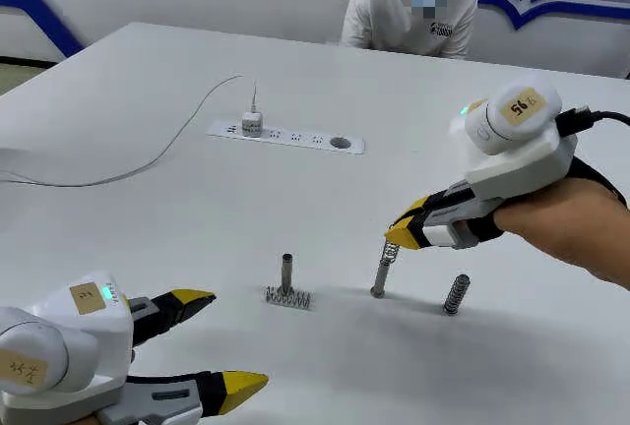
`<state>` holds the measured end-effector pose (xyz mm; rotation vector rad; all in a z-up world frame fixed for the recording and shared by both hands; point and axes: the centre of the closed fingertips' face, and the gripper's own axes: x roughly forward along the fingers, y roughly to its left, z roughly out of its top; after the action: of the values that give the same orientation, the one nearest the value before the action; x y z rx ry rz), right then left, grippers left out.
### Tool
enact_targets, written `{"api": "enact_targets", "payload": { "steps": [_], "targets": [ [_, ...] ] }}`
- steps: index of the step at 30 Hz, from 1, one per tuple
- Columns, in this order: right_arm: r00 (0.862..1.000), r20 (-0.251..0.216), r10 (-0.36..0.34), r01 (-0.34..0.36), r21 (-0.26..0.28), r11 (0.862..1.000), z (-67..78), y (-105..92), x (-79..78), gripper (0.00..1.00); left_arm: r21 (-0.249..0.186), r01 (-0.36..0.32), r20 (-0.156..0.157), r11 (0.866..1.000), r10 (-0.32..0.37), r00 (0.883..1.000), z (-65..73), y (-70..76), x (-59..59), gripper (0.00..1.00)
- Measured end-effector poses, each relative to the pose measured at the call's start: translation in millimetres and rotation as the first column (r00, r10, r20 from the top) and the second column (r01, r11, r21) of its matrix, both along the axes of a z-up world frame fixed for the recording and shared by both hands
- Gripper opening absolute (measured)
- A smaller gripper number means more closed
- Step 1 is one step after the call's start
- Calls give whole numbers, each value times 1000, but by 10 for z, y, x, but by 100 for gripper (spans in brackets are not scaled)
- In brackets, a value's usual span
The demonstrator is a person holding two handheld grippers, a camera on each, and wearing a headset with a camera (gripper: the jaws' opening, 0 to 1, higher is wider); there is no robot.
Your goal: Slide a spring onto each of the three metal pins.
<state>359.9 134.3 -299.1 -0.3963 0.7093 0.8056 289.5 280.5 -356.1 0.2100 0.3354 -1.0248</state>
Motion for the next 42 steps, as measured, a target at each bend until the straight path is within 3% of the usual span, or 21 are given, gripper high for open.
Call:
{"api": "enact_targets", "payload": {
  "steps": [42],
  "targets": [
    [998, -57, -26, 26, 5, 1000, -258, 3, 48, 12, 4, -6, -7, 1000, 6, 1000, -35, 27, -3, 65]
  ]
}}
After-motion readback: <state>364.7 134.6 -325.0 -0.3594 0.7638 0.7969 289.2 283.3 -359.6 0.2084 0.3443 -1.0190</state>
